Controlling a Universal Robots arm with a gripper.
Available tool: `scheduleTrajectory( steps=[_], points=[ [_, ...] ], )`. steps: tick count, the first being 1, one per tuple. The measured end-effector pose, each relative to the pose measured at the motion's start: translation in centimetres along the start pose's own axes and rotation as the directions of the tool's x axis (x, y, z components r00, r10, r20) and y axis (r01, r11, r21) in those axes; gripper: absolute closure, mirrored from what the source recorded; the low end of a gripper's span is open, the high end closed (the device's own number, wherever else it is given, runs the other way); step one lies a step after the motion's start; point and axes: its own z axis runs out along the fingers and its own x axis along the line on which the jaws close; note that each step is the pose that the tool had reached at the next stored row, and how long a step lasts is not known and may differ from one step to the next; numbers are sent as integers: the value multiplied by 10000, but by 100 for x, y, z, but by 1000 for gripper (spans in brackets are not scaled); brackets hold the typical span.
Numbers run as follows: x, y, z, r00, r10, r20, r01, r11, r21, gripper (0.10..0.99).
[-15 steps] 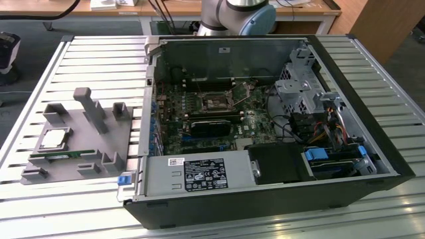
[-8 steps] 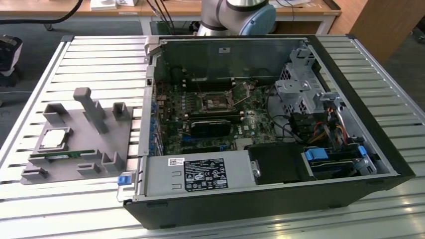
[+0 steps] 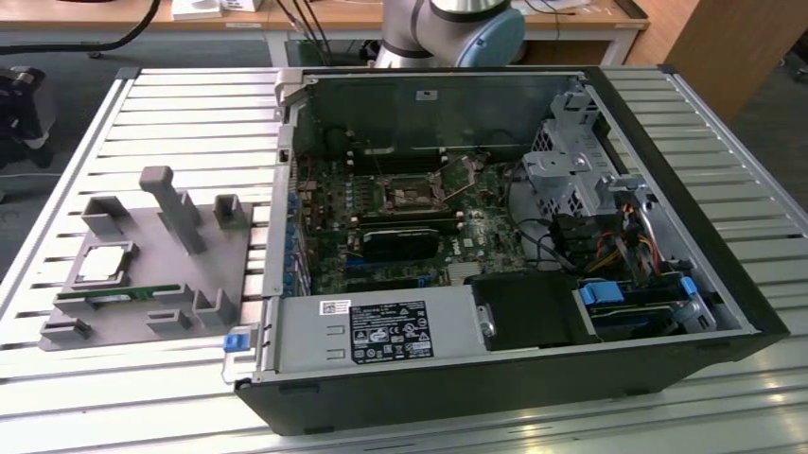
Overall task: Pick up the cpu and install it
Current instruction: 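Pick up the cpu and move it towards the insertion slot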
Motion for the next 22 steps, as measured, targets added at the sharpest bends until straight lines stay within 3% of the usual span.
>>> scheduleTrajectory(
  steps=[2, 3, 5, 8, 9, 15, 22],
  points=[
    [-1, -10, 18, 10000, 0, -1, 0, 10000, -60, 561],
    [-1, -12, 28, 10000, 0, -1, 0, 10000, -80, 561],
    [-1, -16, 45, 10000, 0, -4, 0, 10000, -96, 447],
    [-3, -28, 82, 10000, -2, -7, 2, 9999, -133, 388],
    [-3, -38, 96, 10000, -11, -7, 11, 9999, -137, 325],
    [-4, -50, 150, 9986, -524, -46, 524, 9985, -132, 325],
    [-5, -56, 192, 9981, -610, -53, 610, 9981, -132, 325]
  ],
)
